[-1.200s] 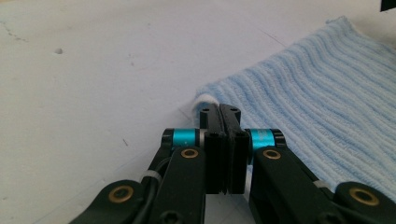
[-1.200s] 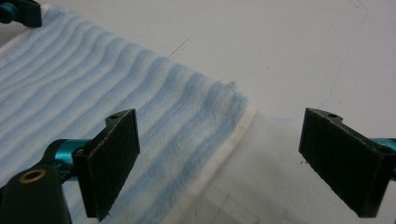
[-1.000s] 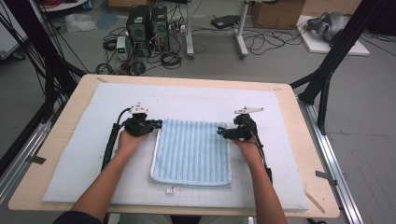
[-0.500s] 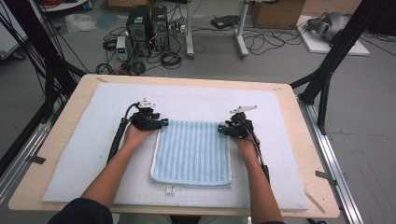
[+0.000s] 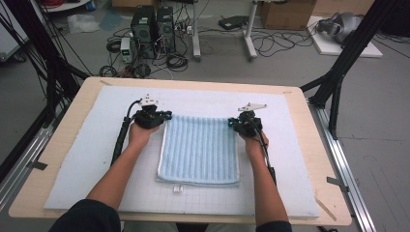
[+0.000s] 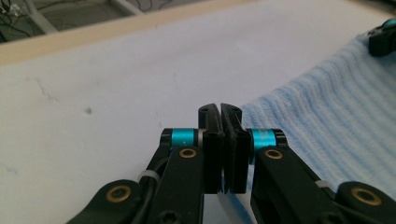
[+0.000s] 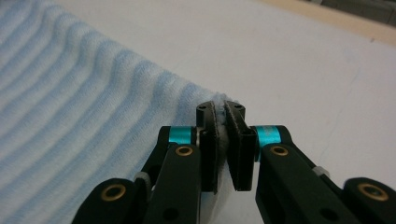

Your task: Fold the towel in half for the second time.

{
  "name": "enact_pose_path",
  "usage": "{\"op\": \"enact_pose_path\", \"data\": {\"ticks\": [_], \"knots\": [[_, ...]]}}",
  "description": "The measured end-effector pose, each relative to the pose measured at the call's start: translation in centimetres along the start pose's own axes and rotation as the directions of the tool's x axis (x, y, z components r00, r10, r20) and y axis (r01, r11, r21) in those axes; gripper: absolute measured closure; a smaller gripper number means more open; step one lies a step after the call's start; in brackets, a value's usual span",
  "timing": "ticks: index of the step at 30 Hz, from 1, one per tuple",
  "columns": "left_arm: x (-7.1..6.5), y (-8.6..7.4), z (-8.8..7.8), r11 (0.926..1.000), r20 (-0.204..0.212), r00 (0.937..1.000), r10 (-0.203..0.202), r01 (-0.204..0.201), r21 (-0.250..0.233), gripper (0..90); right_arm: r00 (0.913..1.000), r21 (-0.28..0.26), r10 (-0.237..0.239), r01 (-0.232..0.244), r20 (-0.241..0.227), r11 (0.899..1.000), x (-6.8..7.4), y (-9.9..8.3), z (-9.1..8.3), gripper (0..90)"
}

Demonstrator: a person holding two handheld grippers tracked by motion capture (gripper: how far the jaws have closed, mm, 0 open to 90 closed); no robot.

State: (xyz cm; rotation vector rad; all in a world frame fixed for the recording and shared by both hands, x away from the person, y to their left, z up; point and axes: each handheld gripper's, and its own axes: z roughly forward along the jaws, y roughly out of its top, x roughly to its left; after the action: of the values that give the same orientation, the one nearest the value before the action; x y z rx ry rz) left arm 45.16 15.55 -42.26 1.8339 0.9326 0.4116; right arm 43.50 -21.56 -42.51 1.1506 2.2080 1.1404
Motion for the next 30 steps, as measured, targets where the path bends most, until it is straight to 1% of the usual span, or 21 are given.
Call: {"op": "enact_pose_path", "data": {"ticks": [1,2,3,4,5,6,7,8,9,11,12,18,19,20,21,23,25,27,28,30], "knots": [[0.0,0.1,-0.2,0.9999,0.008,1.0000,-0.004,0.004,-0.016,87.1,1.0000,-0.033,0.005,-0.005,-0.001,0.999,0.0,0.2,-0.2,84.5],[-0.1,0.2,-0.4,0.9998,0.017,0.9998,-0.006,0.006,-0.018,87.1,0.9998,-0.047,0.019,-0.019,-0.003,0.999,-0.1,0.2,-0.5,84.4],[-0.1,0.2,-0.6,0.9999,0.024,0.9997,0.004,-0.003,-0.012,87.1,0.9996,-0.051,0.026,-0.026,-0.013,0.998,-0.1,0.2,-0.6,84.4],[-0.2,0.3,-0.7,0.9999,0.035,0.9994,0.004,-0.004,-0.010,87.0,0.9994,-0.051,0.027,-0.028,-0.022,0.998,-0.2,0.1,-0.8,84.3],[-0.3,0.2,-1.0,0.9998,0.043,0.9991,0.003,-0.002,-0.021,87.0,0.9992,-0.050,0.023,-0.025,-0.033,0.998,-0.3,0.1,-0.9,84.3],[-0.4,0.2,-1.3,0.9995,0.050,0.9987,0.007,-0.006,-0.030,87.0,0.9989,-0.050,0.030,-0.032,-0.037,0.998,-0.1,0.0,-1.2,84.2],[-0.6,0.1,-1.5,0.9992,0.058,0.9983,0.010,-0.008,-0.040,86.9,0.9988,-0.060,0.023,-0.026,-0.043,0.998,-0.1,0.0,-1.4,84.1],[-0.7,0.1,-1.8,0.9993,0.068,0.9976,0.012,-0.009,-0.037,86.9,0.9985,-0.070,0.022,-0.025,-0.051,0.997,0.1,-0.1,-1.7,84.0],[-0.8,0.0,-2.1,0.9996,0.075,0.9971,0.015,-0.013,-0.023,86.8,0.9983,-0.074,0.020,-0.024,-0.055,0.997,0.2,-0.1,-2.0,84.0],[-1.2,-0.3,-2.7,0.9987,0.077,0.9968,0.022,-0.018,-0.047,86.7,0.9979,-0.081,0.007,-0.013,-0.064,0.997,0.5,-0.3,-2.6,84.0],[-1.3,-0.4,-3.0,0.9985,0.083,0.9962,0.024,-0.020,-0.050,86.7,0.9978,-0.081,0.004,-0.009,-0.067,0.997,0.6,-0.4,-2.8,83.9],[-2.7,-1.7,-4.9,0.9972,0.112,0.9927,0.044,-0.037,-0.064,86.7,0.9950,-0.099,-0.012,0.002,-0.099,0.995,1.6,-1.3,-4.4,84.0],[-2.9,-2.0,-5.3,0.9964,0.117,0.9920,0.049,-0.040,-0.074,86.7,0.9947,-0.100,-0.012,0.002,-0.102,0.995,1.8,-1.5,-4.7,84.0],[-3.2,-2.3,-5.7,0.9960,0.120,0.9915,0.050,-0.040,-0.080,86.7,0.9933,-0.089,-0.011,0.000,-0.115,0.996,1.9,-1.6,-4.9,83.8],[-3.4,-2.6,-6.0,0.9962,0.122,0.9912,0.052,-0.043,-0.076,86.7,0.9924,-0.085,-0.015,0.004,-0.122,0.996,2.1,-1.6,-5.2,83.8],[-3.9,-3.2,-6.6,0.9954,0.132,0.9900,0.052,-0.040,-0.087,86.7,0.9925,-0.109,-0.032,0.019,-0.118,0.994,2.7,-1.8,-5.8,83.8],[-4.2,-3.8,-7.1,0.9951,0.138,0.9893,0.049,-0.036,-0.091,86.7,0.9916,-0.108,-0.046,0.033,-0.121,0.994,3.1,-2.1,-6.3,83.8],[-4.6,-4.4,-7.7,0.9943,0.141,0.9890,0.044,-0.030,-0.102,86.7,0.9906,-0.116,-0.044,0.029,-0.129,0.993,3.6,-2.8,-6.9,83.6],[-4.8,-4.6,-7.9,0.9943,0.143,0.9887,0.046,-0.031,-0.102,86.7,0.9904,-0.119,-0.041,0.025,-0.132,0.993,3.9,-3.2,-7.2,83.6],[-5.3,-5.1,-8.2,0.9947,0.142,0.9882,0.057,-0.045,-0.092,86.7,0.9902,-0.116,-0.048,0.033,-0.131,0.993,4.4,-3.9,-7.6,83.4]]}}
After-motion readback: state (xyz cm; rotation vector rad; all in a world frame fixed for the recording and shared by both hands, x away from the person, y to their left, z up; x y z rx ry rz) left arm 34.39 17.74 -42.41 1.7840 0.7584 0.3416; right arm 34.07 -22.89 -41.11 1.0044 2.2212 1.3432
